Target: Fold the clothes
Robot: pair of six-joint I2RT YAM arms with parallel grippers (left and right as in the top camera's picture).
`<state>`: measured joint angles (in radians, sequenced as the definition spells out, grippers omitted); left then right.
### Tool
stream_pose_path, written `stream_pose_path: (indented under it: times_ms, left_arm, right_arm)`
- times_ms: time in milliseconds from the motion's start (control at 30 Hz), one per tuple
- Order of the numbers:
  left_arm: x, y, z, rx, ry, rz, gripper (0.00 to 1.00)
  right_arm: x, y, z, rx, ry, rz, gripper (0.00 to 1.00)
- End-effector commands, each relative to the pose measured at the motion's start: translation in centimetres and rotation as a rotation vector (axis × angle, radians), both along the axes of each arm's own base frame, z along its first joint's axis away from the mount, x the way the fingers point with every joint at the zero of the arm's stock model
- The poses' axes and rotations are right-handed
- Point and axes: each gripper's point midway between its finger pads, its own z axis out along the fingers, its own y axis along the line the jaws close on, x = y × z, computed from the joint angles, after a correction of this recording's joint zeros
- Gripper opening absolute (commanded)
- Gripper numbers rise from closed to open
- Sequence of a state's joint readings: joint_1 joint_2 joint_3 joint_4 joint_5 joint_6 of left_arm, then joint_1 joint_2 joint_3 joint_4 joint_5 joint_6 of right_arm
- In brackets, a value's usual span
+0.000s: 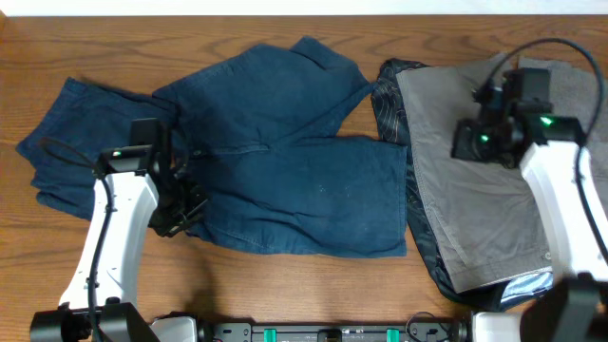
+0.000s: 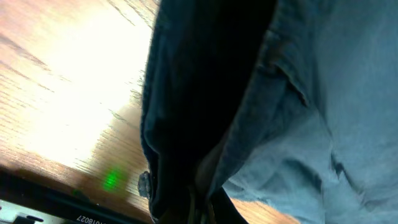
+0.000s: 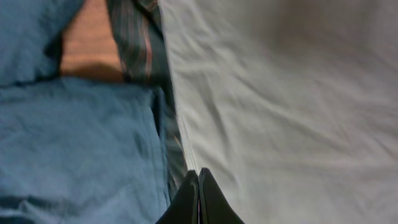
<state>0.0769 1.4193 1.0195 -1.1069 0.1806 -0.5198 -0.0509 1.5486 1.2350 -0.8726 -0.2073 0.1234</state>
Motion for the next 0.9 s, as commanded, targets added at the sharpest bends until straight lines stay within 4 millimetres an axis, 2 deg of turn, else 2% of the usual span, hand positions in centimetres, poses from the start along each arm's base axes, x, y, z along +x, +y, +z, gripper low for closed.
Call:
stream_pose_path:
  times_ms: [0,233,400,567,633,700,800,867]
  left_arm:
    - [-0.3,-1.3,-0.1,-0.015,0.011,-0.066,0.06]
    - [-0.5,-2.8,-0.1,-0.011,0.013,-0.134,0.06]
    - [-0.6,-2.9,-0.1,-0.010,0.015,-0.143,0.06]
    - [-0.6,-2.9,-0.2,-0.010,0.017,-0.143,0.06]
    - [-0.6,-2.9,-0.2,-0.010,0.017,-0.143,0.06]
    - [-0.6,-2.9,-0.2,-0.011,0.017,-0.143,0.06]
    - [-0.6,-2.9,-0.2,-0.011,0.017,-0.143,0.06]
    - [-0.6,-2.9,-0.2,-0.011,0.016,-0.143,0.06]
  right_arm:
    - [1.6,3.5,-2.0,0.091,-0.002,0.138,0.02]
    - [5.9,7.0,-7.9,0.108,-0.034,0.226,0.05]
    - [8.2,8.8,-11.5,0.108,-0.076,0.267,0.06]
    - [9.2,9.1,-14.4,0.091,-0.079,0.270,0.07]
    - [9.3,7.6,-15.8,0.028,-0.059,0.235,0.06]
    - [9.5,4.9,-16.9,-0.079,-0.035,0.170,0.06]
    - [9.5,-0.3,-17.4,-0.257,-0.008,0.049,0.09]
    - [9.4,-4.5,-17.1,-0.360,0.009,-0.064,0.09]
